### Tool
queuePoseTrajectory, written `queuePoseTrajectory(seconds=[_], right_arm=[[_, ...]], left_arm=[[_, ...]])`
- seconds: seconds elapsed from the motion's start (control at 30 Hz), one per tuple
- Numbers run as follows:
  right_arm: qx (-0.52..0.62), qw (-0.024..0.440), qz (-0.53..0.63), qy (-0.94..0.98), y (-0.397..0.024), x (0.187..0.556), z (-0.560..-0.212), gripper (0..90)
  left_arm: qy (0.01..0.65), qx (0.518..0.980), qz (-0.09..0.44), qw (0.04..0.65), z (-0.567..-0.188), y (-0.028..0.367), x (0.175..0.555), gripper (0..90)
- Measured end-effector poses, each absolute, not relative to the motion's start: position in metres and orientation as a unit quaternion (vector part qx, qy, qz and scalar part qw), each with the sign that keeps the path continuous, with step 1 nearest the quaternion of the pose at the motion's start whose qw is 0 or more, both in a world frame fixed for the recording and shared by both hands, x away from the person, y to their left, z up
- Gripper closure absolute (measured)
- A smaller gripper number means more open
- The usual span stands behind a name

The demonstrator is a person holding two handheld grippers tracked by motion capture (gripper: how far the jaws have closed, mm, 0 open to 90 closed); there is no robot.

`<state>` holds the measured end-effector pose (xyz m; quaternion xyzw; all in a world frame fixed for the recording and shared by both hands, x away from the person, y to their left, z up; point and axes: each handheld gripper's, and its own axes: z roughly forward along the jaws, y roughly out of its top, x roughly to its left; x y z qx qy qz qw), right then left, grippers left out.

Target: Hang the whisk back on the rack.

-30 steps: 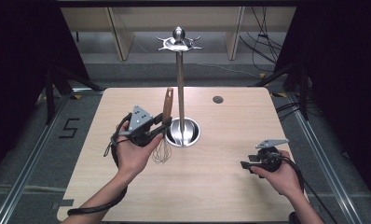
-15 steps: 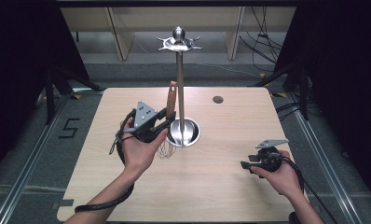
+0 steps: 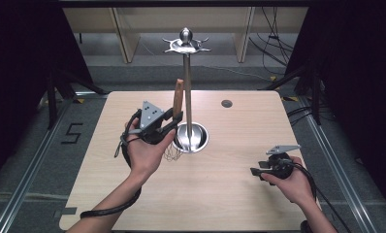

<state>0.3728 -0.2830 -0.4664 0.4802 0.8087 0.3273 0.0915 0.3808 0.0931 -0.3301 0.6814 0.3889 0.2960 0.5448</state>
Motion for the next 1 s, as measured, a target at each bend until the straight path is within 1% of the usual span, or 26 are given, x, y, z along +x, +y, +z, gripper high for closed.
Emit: queuePoseTrajectory(seconds=[0.67,0.77,0.8,0.83,0.97,1.0], right_arm=[[0.480,0.091,0.327,0.809,-0.2832,0.3729,-0.4666,51.9],[0.479,0.089,0.326,0.810,-0.2834,0.3728,-0.4657,52.0],[0.470,0.103,0.328,0.813,-0.2842,0.3738,-0.4680,52.0],[0.473,0.097,0.329,0.811,-0.2839,0.3733,-0.4674,52.0],[0.471,0.100,0.327,0.813,-0.2843,0.3735,-0.4675,52.1],[0.478,0.092,0.328,0.809,-0.2834,0.3730,-0.4666,52.1]], left_arm=[[0.386,0.673,0.305,0.551,-0.3216,0.0877,0.3830,68.2],[0.392,0.671,0.299,0.555,-0.3213,0.0864,0.3829,68.2],[0.392,0.670,0.300,0.555,-0.3211,0.0862,0.3828,68.2],[0.393,0.670,0.300,0.554,-0.3210,0.0861,0.3828,68.2],[0.394,0.669,0.304,0.553,-0.3202,0.0863,0.3836,68.2],[0.395,0.668,0.303,0.553,-0.3199,0.0865,0.3837,68.2]])
